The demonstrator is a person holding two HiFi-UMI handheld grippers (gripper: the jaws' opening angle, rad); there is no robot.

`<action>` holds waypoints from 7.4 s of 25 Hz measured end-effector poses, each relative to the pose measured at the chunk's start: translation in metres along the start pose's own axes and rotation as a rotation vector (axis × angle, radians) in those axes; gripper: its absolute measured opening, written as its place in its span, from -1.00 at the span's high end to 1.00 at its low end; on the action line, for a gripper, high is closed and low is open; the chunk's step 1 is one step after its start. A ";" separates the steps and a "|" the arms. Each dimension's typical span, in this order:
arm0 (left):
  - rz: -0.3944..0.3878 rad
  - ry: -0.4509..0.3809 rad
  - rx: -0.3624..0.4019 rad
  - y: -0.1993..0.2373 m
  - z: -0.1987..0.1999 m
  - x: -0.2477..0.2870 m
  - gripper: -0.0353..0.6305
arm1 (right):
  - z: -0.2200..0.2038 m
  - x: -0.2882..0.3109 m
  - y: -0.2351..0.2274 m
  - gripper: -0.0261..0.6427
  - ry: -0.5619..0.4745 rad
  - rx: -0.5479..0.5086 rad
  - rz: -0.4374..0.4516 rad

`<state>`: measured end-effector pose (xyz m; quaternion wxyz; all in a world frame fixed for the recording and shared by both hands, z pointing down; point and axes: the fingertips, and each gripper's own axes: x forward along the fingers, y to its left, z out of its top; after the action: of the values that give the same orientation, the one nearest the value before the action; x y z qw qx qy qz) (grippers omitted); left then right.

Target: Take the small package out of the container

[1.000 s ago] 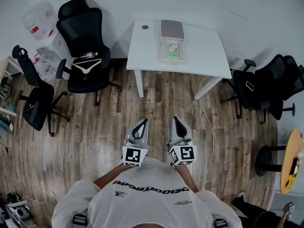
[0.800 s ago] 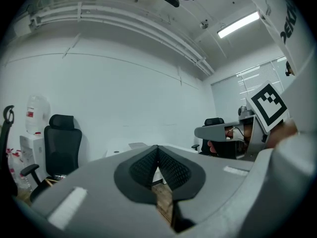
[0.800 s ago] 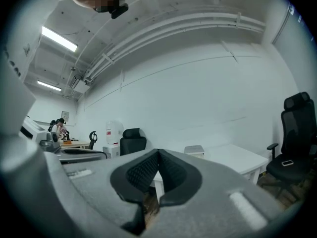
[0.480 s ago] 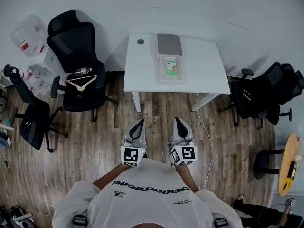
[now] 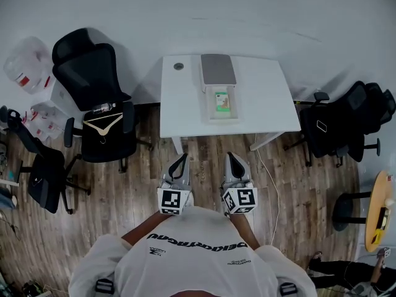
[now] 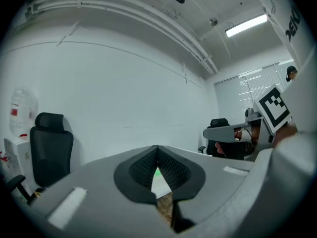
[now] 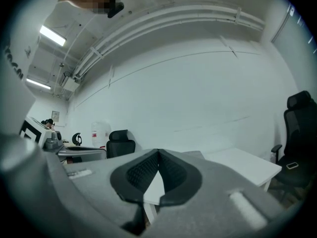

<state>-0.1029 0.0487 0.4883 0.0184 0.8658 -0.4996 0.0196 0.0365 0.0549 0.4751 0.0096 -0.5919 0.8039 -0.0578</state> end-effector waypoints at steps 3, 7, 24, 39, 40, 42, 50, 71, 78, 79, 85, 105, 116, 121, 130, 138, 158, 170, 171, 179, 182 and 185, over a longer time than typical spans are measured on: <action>-0.003 0.001 -0.005 0.009 0.003 0.013 0.90 | 0.005 0.016 -0.005 0.93 -0.002 -0.006 -0.013; -0.005 0.003 -0.015 0.017 0.000 0.026 0.90 | 0.003 0.031 -0.008 0.93 0.008 0.000 -0.006; 0.021 0.036 -0.011 0.014 -0.009 0.086 0.90 | -0.007 0.069 -0.059 0.93 0.037 0.020 0.003; 0.077 0.059 -0.003 0.002 -0.012 0.166 0.90 | -0.008 0.129 -0.113 0.93 0.059 0.026 0.082; 0.078 0.062 -0.002 0.001 -0.013 0.170 0.90 | -0.008 0.131 -0.116 0.93 0.060 0.029 0.084; 0.080 0.068 0.002 0.000 -0.014 0.177 0.90 | -0.009 0.137 -0.121 0.93 0.062 0.032 0.089; 0.106 0.071 0.012 -0.005 -0.011 0.196 0.90 | -0.010 0.150 -0.136 0.93 0.077 0.038 0.116; 0.027 0.090 -0.008 0.029 -0.022 0.240 0.90 | -0.030 0.205 -0.139 0.93 0.151 0.053 0.061; 0.016 0.094 -0.004 0.040 -0.026 0.252 0.90 | -0.043 0.226 -0.145 0.93 0.175 0.064 0.043; 0.016 0.095 -0.003 0.042 -0.026 0.253 0.90 | -0.045 0.229 -0.145 0.93 0.179 0.064 0.043; 0.018 0.104 -0.002 0.050 -0.030 0.260 0.90 | -0.057 0.246 -0.148 0.82 0.213 0.059 0.034; 0.001 0.133 -0.013 0.060 -0.043 0.278 0.91 | -0.124 0.279 -0.170 0.48 0.414 0.002 -0.026; 0.010 0.146 -0.009 0.068 -0.048 0.283 0.91 | -0.162 0.300 -0.181 0.32 0.506 0.032 -0.073; 0.009 0.151 -0.011 0.068 -0.049 0.286 0.91 | -0.173 0.309 -0.185 0.26 0.541 0.045 -0.083; 0.006 0.158 -0.010 0.067 -0.051 0.287 0.91 | -0.192 0.320 -0.191 0.17 0.602 0.041 -0.099; 0.008 0.165 -0.010 0.068 -0.051 0.287 0.91 | -0.205 0.333 -0.196 0.11 0.652 0.029 -0.108; 0.023 0.177 -0.004 0.070 -0.056 0.287 0.91 | -0.255 0.348 -0.206 -0.03 0.806 0.039 -0.141; 0.030 0.187 -0.006 0.074 -0.061 0.291 0.91 | -0.274 0.352 -0.210 -0.07 0.865 0.053 -0.166; 0.030 0.188 -0.007 0.074 -0.062 0.291 0.91 | -0.274 0.353 -0.211 -0.07 0.869 0.052 -0.169; 0.034 0.196 -0.007 0.075 -0.064 0.293 0.91 | -0.283 0.355 -0.216 -0.09 0.923 0.072 -0.198; 0.034 0.194 -0.008 0.077 -0.064 0.294 0.91 | -0.284 0.356 -0.216 -0.09 0.935 0.074 -0.203; 0.035 0.195 -0.011 0.077 -0.064 0.294 0.91 | -0.280 0.358 -0.214 -0.10 0.936 0.079 -0.202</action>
<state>-0.0234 -0.2401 0.5681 0.0713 0.8508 -0.5107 0.1015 0.1094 -0.3259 0.7948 -0.3363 -0.5767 0.6575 -0.3492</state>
